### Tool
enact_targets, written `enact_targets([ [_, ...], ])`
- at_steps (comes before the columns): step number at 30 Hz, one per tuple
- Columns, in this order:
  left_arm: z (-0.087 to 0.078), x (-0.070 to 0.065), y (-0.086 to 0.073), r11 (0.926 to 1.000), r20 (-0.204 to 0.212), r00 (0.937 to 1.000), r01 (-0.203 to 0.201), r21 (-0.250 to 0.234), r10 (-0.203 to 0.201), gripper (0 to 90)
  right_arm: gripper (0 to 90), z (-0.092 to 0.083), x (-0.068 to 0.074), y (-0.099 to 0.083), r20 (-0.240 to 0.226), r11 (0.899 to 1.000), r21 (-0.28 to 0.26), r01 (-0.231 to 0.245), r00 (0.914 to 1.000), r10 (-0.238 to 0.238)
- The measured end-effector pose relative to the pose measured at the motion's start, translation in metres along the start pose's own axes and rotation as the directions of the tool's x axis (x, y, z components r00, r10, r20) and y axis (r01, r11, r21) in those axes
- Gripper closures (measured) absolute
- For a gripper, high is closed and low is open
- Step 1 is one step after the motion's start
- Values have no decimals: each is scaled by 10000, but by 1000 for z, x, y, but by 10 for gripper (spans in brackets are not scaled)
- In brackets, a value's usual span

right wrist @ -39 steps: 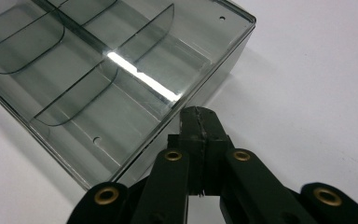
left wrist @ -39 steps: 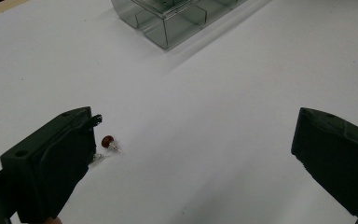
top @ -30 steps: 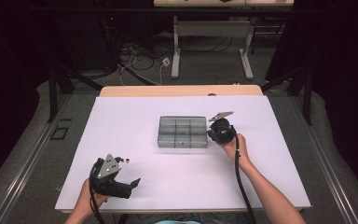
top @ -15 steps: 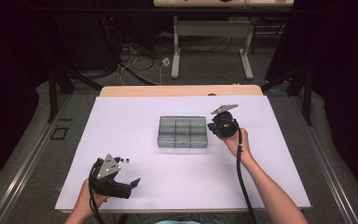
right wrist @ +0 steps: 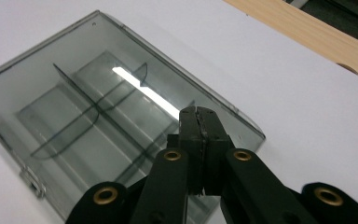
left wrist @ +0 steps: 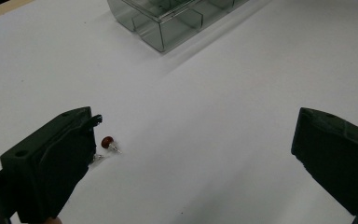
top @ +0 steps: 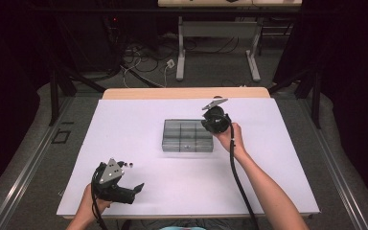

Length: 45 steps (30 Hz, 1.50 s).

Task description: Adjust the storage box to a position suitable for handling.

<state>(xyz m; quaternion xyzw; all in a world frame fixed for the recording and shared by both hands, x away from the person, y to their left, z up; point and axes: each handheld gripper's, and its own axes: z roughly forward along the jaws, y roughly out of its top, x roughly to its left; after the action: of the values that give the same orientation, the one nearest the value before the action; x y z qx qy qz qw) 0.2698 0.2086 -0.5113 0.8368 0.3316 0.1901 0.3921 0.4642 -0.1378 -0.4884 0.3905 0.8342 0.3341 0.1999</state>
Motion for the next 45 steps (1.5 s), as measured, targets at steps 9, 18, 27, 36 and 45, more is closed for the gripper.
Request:
enact_targets([
  [9,0,1,0,10000,28,10000,-39,81,39,0,900,30,4,29,232,9996,138,-226,9995,223],
  [18,1,1,0,10000,100,9999,35,46,-36,0,900,60,7,43,390,9980,450,-452,9983,435],
  [27,2,1,0,10000,52,10000,21,59,-21,0,900,79,8,48,433,9954,709,-639,9972,609],
  [36,2,1,0,9999,96,10000,-21,170,19,0,900,94,10,47,589,9941,933,-549,9970,495],
  [45,2,1,0,9998,144,9999,-31,172,29,0,900,95,12,46,654,9921,1078,-644,9962,576],
])
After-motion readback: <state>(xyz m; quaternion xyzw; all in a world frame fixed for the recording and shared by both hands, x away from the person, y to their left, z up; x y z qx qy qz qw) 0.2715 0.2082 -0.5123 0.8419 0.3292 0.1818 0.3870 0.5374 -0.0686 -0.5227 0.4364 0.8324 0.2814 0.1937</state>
